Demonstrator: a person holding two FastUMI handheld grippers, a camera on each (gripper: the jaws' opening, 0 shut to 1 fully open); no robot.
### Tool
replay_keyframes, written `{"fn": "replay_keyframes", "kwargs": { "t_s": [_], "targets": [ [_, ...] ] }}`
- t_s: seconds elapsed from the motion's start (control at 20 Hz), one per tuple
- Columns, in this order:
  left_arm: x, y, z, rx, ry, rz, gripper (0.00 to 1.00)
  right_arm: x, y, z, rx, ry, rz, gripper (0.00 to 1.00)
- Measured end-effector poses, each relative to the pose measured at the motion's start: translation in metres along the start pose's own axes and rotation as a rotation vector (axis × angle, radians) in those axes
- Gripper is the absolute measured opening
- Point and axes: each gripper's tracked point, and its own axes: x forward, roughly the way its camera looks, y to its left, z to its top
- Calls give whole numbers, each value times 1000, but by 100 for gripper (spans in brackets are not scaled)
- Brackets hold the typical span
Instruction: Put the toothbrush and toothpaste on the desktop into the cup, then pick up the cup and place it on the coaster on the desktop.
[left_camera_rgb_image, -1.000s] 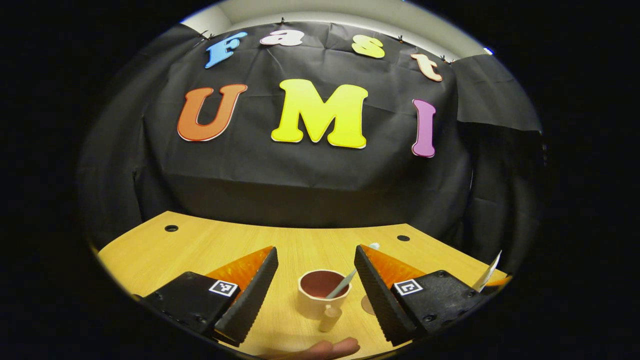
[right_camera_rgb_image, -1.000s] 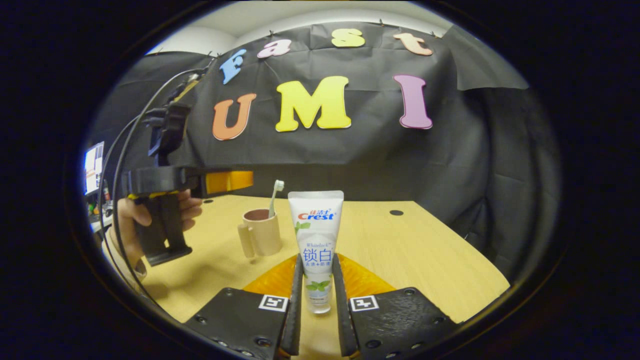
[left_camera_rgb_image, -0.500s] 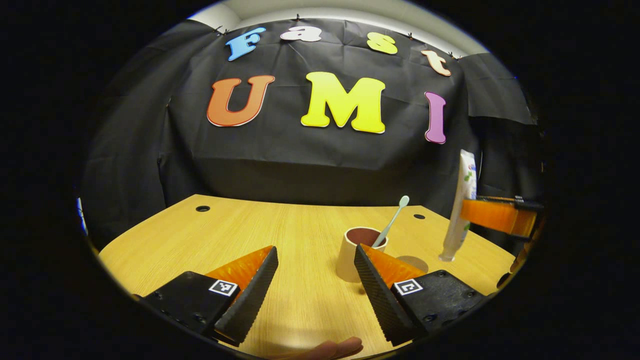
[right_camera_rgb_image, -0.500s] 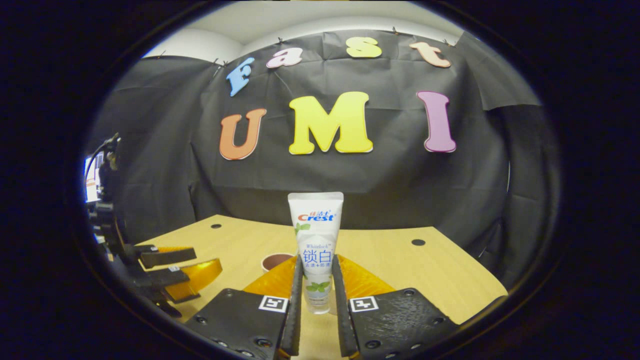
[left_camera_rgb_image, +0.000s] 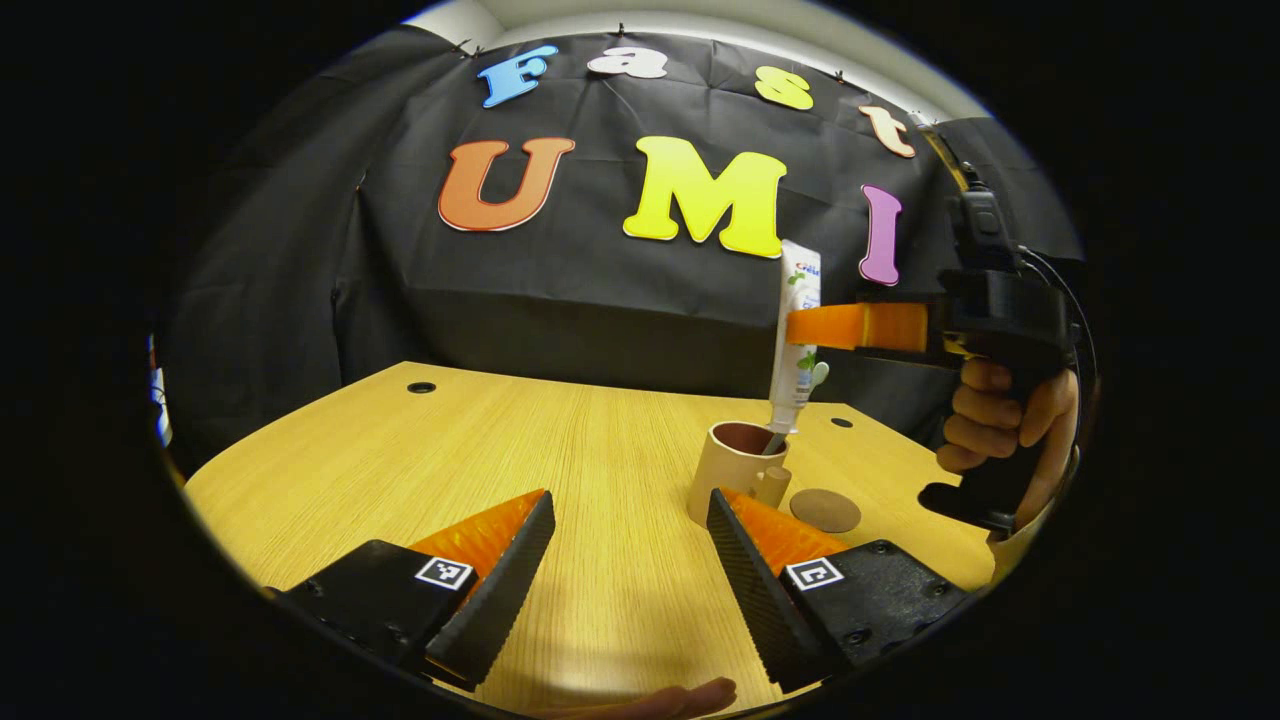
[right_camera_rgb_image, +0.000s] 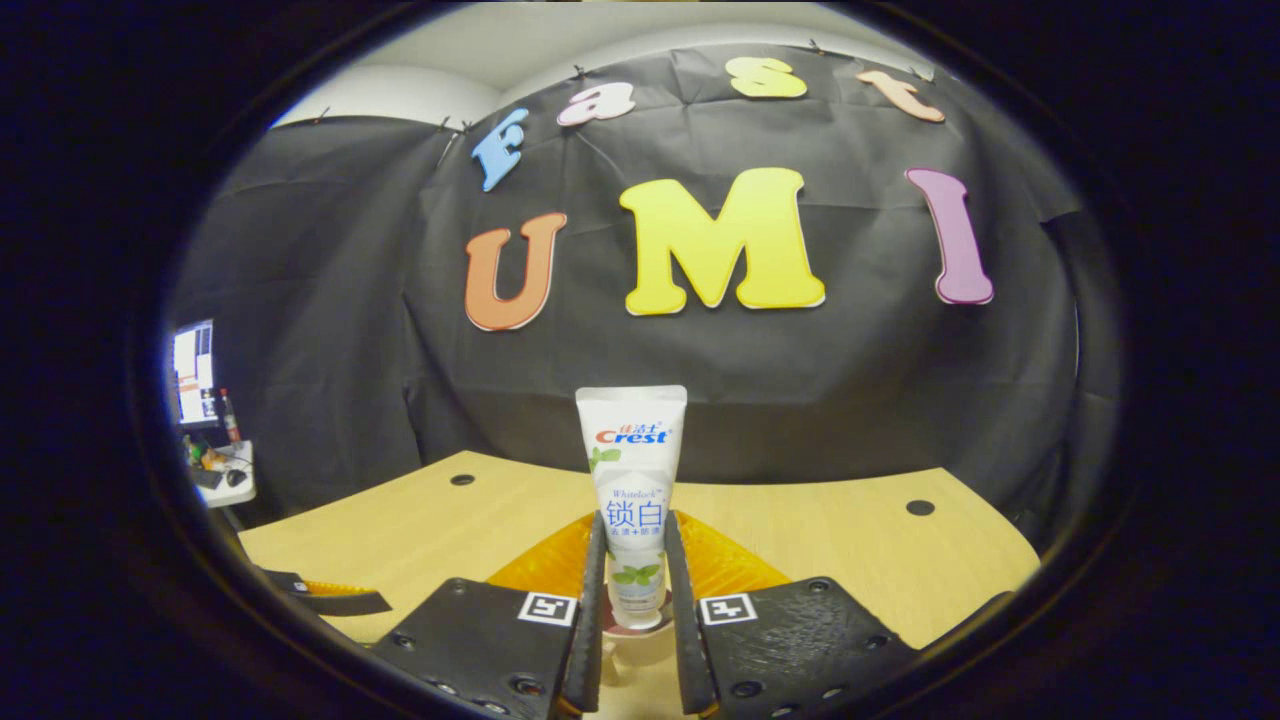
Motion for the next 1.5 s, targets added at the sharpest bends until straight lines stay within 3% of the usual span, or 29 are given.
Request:
{"fn": "replay_keyframes", "kwargs": {
  "t_s": [0.35, 0.5, 0.6, 0.75, 0.85, 0.95, 1.05, 1.3, 1.5],
  "targets": [
    [-1, -2, -5, -4, 17, -21, 98, 19, 0, -11, 3, 16, -4, 32],
    [-1, -1, -7, -6, 26, -13, 98, 11, 2, -9, 9, 6, 18, 39],
    [-2, -3, -8, 6, 28, -10, 98, -1, 4, -7, 12, -5, 29, 48],
    [-5, -6, -11, 25, 27, -4, 97, -21, 2, -1, 1, -26, 26, 71],
    [-12, -12, -9, 30, 24, -5, 97, -37, 0, 4, 9, -41, 31, 81],
    [-13, -15, -4, 31, 18, -4, 97, -57, -5, 8, 7, -53, 30, 84],
    [-11, -23, 4, 26, 12, -4, 97, -79, -15, 15, -6, -73, 11, 95],
    [-5, -46, 29, 37, 11, -15, 97, -141, -38, 24, -32, -136, -28, 94],
    [14, -65, 38, 10, 98, -45, 97, -183, -58, 17, -60, -183, -81, 94]
  ]
}}
